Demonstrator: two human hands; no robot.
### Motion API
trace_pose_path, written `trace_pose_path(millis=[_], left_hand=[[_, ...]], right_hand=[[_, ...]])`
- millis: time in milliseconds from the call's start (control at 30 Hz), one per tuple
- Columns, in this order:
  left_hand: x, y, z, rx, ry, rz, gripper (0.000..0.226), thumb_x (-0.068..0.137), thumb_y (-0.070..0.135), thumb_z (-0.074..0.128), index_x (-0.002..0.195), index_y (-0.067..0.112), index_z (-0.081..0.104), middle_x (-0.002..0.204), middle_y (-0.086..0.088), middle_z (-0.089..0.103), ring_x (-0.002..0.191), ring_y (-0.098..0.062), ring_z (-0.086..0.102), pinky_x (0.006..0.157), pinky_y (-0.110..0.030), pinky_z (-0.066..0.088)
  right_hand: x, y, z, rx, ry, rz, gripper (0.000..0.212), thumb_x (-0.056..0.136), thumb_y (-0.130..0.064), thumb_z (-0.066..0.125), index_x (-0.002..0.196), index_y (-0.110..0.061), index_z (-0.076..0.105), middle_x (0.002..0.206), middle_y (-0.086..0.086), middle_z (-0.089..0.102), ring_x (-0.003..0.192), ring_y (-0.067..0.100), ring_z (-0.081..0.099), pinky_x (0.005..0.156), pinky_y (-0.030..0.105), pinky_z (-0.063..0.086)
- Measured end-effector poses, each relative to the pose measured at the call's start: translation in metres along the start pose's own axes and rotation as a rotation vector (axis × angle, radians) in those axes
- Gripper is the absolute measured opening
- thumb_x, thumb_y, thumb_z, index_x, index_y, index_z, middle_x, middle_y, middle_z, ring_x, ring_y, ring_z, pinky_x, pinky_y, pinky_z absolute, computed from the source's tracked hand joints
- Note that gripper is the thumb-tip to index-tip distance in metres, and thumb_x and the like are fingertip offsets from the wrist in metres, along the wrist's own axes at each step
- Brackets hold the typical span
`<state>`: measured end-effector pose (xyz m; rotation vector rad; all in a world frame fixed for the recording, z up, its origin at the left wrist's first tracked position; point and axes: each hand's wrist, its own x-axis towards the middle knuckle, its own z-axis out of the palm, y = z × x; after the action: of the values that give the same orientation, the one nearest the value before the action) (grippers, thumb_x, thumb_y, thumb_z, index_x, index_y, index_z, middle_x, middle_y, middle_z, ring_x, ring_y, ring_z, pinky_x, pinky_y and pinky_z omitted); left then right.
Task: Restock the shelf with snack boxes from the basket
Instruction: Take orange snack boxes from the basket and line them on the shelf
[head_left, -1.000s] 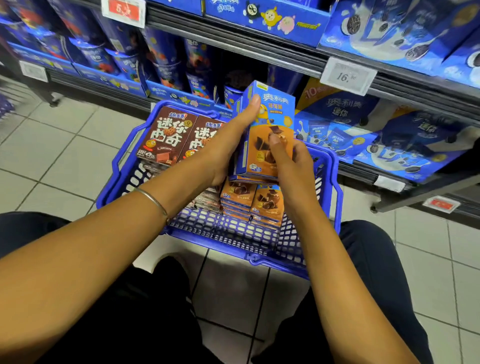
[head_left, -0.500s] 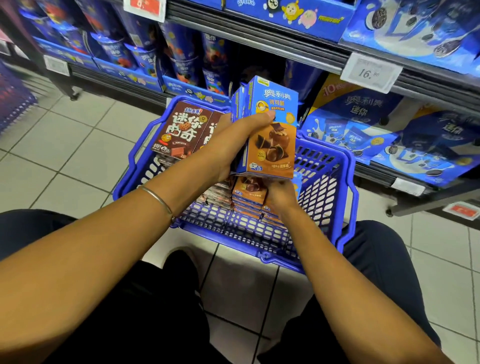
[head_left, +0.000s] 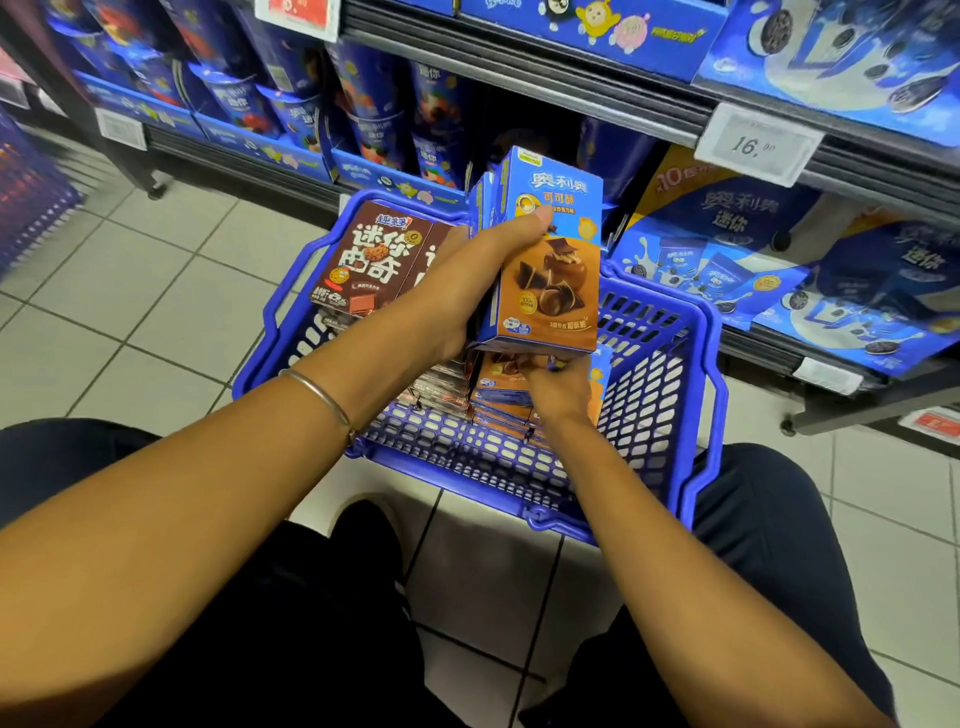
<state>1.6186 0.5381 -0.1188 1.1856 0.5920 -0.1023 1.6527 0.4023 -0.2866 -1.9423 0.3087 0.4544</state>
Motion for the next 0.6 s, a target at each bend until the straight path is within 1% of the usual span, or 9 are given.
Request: trace_pose_path(millis=[67,133,200,267,333,400,500,567,600], left_hand=[[0.003,0.0,0.001,0.008,-0.014,-0.007,0.054,0.094,0.048,0.076,0.137,0.016,0.068,0.115,-0.01,0.081,0.102,-0.031,0.08,0.086,-0.047,0.066],[0.006,0.002,0.0,0.019,-0.004,-0.02,0.06,0.092,0.052,0.077,0.139,0.016,0.065,0.114,-0.008,0.081,0.1,-0.03,0.08,0.083,-0.045,0.066],[0.007,0.003,0.001,0.019,0.019,-0.014,0.061,0.091,0.053,0.077,0.138,0.016,0.066,0.112,-0.008,0.082,0.098,-0.029,0.081,0.076,-0.042,0.066],[0.009,0.004,0.0,0.022,0.047,0.01,0.055,0.093,0.051,0.077,0.134,0.015,0.069,0.108,-0.007,0.082,0.094,-0.028,0.082,0.069,-0.037,0.065],[0.011,0.003,0.0,0.044,0.092,0.036,0.052,0.093,0.048,0.077,0.133,0.014,0.069,0.107,-0.006,0.083,0.09,-0.026,0.082,0.066,-0.035,0.065],[0.013,0.0,-0.001,0.062,0.123,0.064,0.051,0.095,0.044,0.077,0.135,0.013,0.066,0.107,-0.006,0.083,0.088,-0.025,0.082,0.064,-0.033,0.064],[0.017,-0.007,0.001,0.09,0.111,0.099,0.044,0.098,0.042,0.074,0.132,0.014,0.069,0.103,-0.004,0.083,0.087,-0.022,0.082,0.063,-0.031,0.064],[0.019,-0.011,0.005,0.129,0.075,0.122,0.043,0.1,0.047,0.07,0.131,0.018,0.071,0.107,-0.002,0.083,0.094,-0.021,0.081,0.074,-0.035,0.066],[0.02,-0.013,0.007,0.156,0.065,0.125,0.047,0.1,0.053,0.067,0.133,0.02,0.071,0.111,0.0,0.082,0.098,-0.02,0.08,0.082,-0.038,0.065]], right_hand=[[-0.009,-0.007,-0.017,0.158,0.014,-0.009,0.032,0.086,-0.011,0.069,0.114,-0.011,0.053,0.092,0.004,0.062,0.078,0.019,0.057,0.065,0.031,0.046],[-0.018,-0.017,-0.034,0.285,0.042,-0.036,0.032,0.089,-0.018,0.072,0.115,-0.015,0.054,0.098,0.007,0.067,0.08,0.017,0.061,0.071,0.035,0.049],[-0.026,-0.029,-0.051,0.374,0.081,-0.093,0.03,0.091,-0.024,0.073,0.114,-0.019,0.053,0.098,0.003,0.067,0.076,0.01,0.065,0.067,0.026,0.051],[-0.032,-0.044,-0.067,0.445,0.154,-0.168,0.028,0.093,-0.018,0.07,0.116,-0.015,0.054,0.095,-0.001,0.065,0.071,0.001,0.065,0.063,0.016,0.051],[-0.034,-0.06,-0.083,0.543,0.229,-0.211,0.028,0.093,-0.009,0.067,0.118,-0.009,0.056,0.093,-0.001,0.065,0.071,-0.001,0.065,0.065,0.016,0.05],[-0.036,-0.075,-0.098,0.674,0.215,-0.195,0.023,0.094,-0.007,0.064,0.116,-0.006,0.057,0.092,0.002,0.067,0.077,0.008,0.067,0.071,0.025,0.052],[-0.041,-0.091,-0.106,0.787,0.044,-0.153,0.013,0.097,-0.014,0.059,0.107,-0.006,0.061,0.092,0.006,0.071,0.083,0.022,0.068,0.073,0.035,0.052],[-0.047,-0.097,-0.102,0.736,-0.043,-0.134,0.014,0.096,-0.022,0.061,0.102,-0.01,0.066,0.097,0.008,0.075,0.092,0.031,0.071,0.08,0.043,0.054],[-0.051,-0.099,-0.097,0.697,-0.074,-0.129,0.022,0.097,-0.025,0.062,0.107,-0.007,0.068,0.106,0.013,0.075,0.102,0.038,0.07,0.088,0.051,0.054]])
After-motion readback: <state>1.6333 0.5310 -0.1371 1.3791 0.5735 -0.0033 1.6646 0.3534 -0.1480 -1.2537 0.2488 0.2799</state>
